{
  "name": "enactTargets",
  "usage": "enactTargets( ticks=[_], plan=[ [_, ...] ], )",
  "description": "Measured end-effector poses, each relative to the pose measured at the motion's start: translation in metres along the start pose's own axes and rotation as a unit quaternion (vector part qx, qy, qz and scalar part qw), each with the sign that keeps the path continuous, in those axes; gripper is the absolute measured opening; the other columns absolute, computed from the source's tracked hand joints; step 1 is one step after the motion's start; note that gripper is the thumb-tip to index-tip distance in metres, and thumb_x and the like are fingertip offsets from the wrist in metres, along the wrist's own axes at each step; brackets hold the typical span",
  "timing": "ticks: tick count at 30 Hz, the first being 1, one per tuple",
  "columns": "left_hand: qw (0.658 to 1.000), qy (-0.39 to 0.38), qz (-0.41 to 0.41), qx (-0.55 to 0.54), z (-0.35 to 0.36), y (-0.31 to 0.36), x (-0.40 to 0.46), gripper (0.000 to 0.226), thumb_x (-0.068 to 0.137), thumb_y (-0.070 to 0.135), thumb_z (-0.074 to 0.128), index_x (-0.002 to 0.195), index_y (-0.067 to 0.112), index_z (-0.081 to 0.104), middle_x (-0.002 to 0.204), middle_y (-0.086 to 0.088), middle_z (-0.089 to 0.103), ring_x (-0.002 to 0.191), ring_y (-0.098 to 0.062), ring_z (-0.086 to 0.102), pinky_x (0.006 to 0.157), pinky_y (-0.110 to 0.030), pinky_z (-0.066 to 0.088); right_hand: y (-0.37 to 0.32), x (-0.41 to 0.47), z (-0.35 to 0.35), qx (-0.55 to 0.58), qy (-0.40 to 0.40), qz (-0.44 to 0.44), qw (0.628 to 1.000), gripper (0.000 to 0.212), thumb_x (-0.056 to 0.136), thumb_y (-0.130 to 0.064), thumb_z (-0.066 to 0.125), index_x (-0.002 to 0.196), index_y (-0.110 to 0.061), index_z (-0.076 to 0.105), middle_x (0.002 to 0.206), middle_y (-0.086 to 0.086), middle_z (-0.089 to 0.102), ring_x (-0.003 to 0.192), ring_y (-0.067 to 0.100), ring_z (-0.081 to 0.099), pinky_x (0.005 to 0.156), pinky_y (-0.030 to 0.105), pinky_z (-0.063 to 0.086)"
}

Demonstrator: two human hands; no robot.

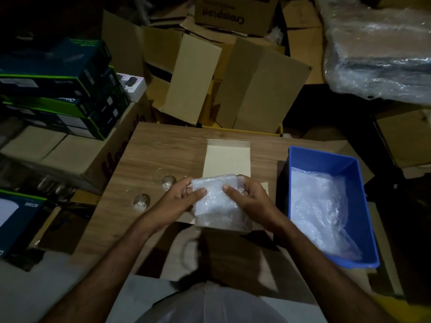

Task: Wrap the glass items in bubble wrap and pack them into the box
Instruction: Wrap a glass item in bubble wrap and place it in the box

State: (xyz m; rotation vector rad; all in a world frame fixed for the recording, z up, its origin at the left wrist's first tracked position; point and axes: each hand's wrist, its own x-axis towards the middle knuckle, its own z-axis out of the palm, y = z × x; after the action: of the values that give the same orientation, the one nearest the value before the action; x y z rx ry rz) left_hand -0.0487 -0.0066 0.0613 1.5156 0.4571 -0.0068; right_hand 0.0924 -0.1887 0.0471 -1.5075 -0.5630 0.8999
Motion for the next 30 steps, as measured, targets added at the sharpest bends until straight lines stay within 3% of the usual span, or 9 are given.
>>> enactTargets(
  ticks=[8, 12, 14, 16, 19, 21, 23, 27, 30],
  plan=[
    [0.996, 0.06, -0.002, -0.058, -0.033, -0.017, -0.007, 0.023, 0.1, 0.003, 0.054, 0.122, 0.002, 0.061, 0.107, -0.01, 0.073, 0.091, -0.021, 0.072, 0.064, -0.028, 0.06, 0.01, 0.032, 0.035, -0.011, -0.021, -0.033, 0.999, 0.021, 0.098, 0.003, 0.056, 0.114, -0.005, 0.066, 0.104, 0.01, 0.071, 0.08, 0.014, 0.068, 0.055, 0.026, 0.053],
    [0.97, 0.042, -0.07, -0.227, -0.06, -0.028, -0.01, 0.037, 0.101, 0.014, 0.05, 0.137, 0.005, 0.057, 0.133, -0.018, 0.064, 0.125, -0.033, 0.061, 0.101, -0.043, 0.053, 0.018, 0.048, 0.051, 0.055, -0.051, -0.013, 0.997, 0.03, 0.092, -0.007, 0.059, 0.121, 0.001, 0.066, 0.112, 0.008, 0.073, 0.098, 0.023, 0.071, 0.076, 0.033, 0.059],
    [0.962, 0.026, -0.074, -0.26, -0.074, -0.032, -0.011, 0.039, 0.106, 0.022, 0.044, 0.137, 0.004, 0.058, 0.135, -0.019, 0.063, 0.128, -0.033, 0.059, 0.105, -0.044, 0.05, 0.02, 0.055, 0.06, 0.075, -0.053, 0.017, 0.996, 0.037, 0.088, -0.023, 0.066, 0.119, -0.003, 0.07, 0.122, 0.011, 0.071, 0.111, 0.03, 0.068, 0.091, 0.046, 0.056],
    [0.973, 0.051, -0.069, -0.215, -0.085, -0.037, -0.009, 0.031, 0.104, 0.016, 0.05, 0.129, 0.004, 0.064, 0.132, -0.017, 0.065, 0.123, -0.031, 0.063, 0.099, -0.041, 0.056, 0.023, 0.063, 0.071, 0.051, -0.028, 0.002, 0.998, 0.039, 0.085, -0.032, 0.074, 0.11, -0.002, 0.075, 0.124, 0.009, 0.07, 0.115, 0.028, 0.067, 0.097, 0.051, 0.053],
    [0.982, 0.092, -0.04, -0.162, -0.1, -0.049, -0.003, 0.033, 0.096, 0.001, 0.061, 0.127, 0.009, 0.065, 0.128, -0.015, 0.069, 0.116, -0.028, 0.068, 0.093, -0.038, 0.058, 0.029, 0.074, 0.089, 0.008, -0.011, -0.052, 0.999, 0.033, 0.089, -0.011, 0.076, 0.121, -0.002, 0.068, 0.12, 0.008, 0.072, 0.113, 0.027, 0.069, 0.097, 0.05, 0.056],
    [0.982, 0.083, -0.006, -0.167, -0.11, -0.06, 0.002, 0.042, 0.093, 0.008, 0.068, 0.134, 0.009, 0.06, 0.13, -0.015, 0.067, 0.119, -0.033, 0.066, 0.098, -0.046, 0.055, 0.03, 0.078, 0.098, -0.004, -0.013, -0.052, 0.999, 0.043, 0.092, -0.006, 0.071, 0.133, -0.007, 0.058, 0.118, 0.003, 0.071, 0.108, 0.025, 0.071, 0.088, 0.044, 0.061],
    [0.984, 0.089, 0.013, -0.157, -0.119, -0.066, 0.007, 0.053, 0.086, 0.023, 0.079, 0.134, 0.009, 0.06, 0.129, -0.016, 0.068, 0.119, -0.035, 0.065, 0.097, -0.047, 0.055, 0.032, 0.085, 0.107, -0.046, -0.022, -0.071, 0.996, 0.035, 0.094, -0.01, 0.069, 0.128, -0.009, 0.061, 0.115, 0.003, 0.071, 0.101, 0.026, 0.072, 0.077, 0.042, 0.063],
    [0.978, 0.206, 0.021, 0.027, -0.146, -0.073, 0.023, 0.051, 0.079, 0.013, 0.084, 0.122, 0.031, 0.063, 0.124, 0.003, 0.066, 0.107, -0.011, 0.07, 0.079, -0.024, 0.058, 0.041, 0.107, 0.119, -0.113, 0.049, -0.109, 0.986, 0.019, 0.095, -0.006, 0.069, 0.112, -0.015, 0.072, 0.111, -0.002, 0.072, 0.1, 0.021, 0.071, 0.076, 0.05, 0.061],
    [0.946, 0.227, 0.016, 0.233, -0.171, -0.084, 0.042, 0.078, 0.068, 0.014, 0.09, 0.135, 0.033, 0.054, 0.135, 0.014, 0.046, 0.119, -0.005, 0.054, 0.093, -0.022, 0.049, 0.043, 0.126, 0.124, -0.119, 0.127, -0.085, 0.981, 0.018, 0.09, -0.005, 0.074, 0.101, -0.019, 0.078, 0.106, -0.004, 0.075, 0.102, 0.016, 0.071, 0.087, 0.049, 0.059]
  ],
)
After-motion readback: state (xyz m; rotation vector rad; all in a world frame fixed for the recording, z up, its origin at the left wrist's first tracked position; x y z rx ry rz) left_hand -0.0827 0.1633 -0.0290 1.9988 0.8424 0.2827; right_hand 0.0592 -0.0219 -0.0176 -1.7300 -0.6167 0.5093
